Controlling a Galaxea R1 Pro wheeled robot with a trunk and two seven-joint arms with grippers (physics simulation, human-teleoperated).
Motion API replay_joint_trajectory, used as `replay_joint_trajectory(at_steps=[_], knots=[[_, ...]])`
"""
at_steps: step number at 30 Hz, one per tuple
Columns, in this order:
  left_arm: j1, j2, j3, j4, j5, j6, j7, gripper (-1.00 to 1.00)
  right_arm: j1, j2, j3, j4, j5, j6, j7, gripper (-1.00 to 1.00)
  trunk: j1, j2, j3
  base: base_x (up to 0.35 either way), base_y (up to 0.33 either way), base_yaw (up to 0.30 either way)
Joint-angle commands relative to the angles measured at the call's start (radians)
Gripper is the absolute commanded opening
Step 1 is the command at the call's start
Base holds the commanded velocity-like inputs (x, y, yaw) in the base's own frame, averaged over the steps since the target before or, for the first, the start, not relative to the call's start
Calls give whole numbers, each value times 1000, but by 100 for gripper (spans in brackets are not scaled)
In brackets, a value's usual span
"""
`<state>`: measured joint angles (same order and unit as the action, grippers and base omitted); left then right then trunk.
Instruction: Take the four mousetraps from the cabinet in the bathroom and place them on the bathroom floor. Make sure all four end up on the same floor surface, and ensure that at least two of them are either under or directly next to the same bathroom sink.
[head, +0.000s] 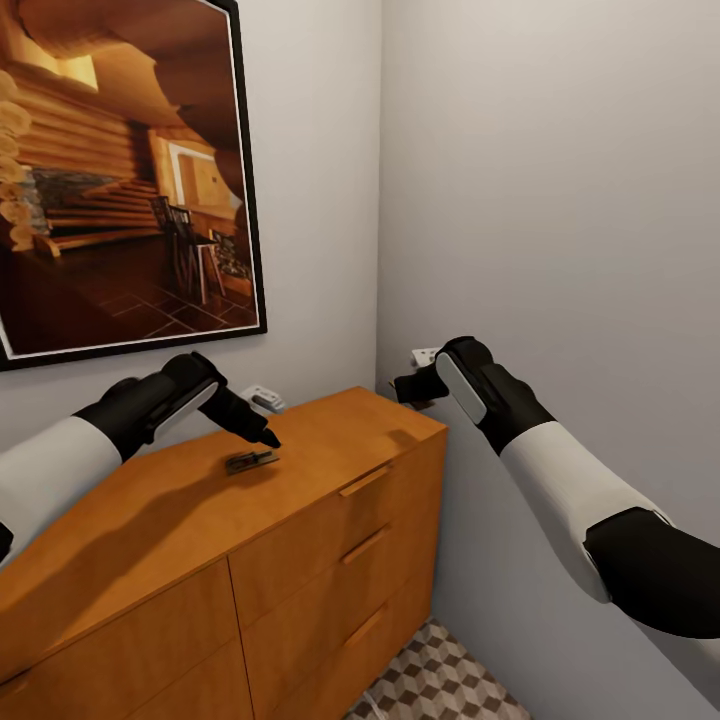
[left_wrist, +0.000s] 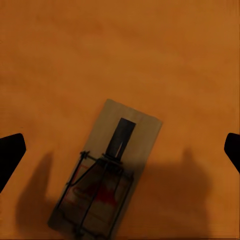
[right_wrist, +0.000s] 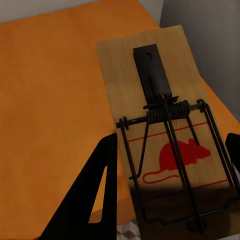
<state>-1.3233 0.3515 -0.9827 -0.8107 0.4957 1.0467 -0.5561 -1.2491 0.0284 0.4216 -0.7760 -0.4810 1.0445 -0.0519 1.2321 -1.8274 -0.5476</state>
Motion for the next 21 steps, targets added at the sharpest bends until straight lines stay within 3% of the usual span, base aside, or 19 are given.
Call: replay_joint_trajectory(at_steps=[1, 21], knots=[[-2, 2, -6, 0, -5, 1, -7, 100, -1, 0, 2, 0, -7, 3, -5, -100, 0, -1, -1, 0, 0, 0], [-1, 30, -34, 15, -2, 1, -7, 100, -1, 0, 2, 1, -7, 3, -5, -100, 0, -1, -1, 0, 0, 0]])
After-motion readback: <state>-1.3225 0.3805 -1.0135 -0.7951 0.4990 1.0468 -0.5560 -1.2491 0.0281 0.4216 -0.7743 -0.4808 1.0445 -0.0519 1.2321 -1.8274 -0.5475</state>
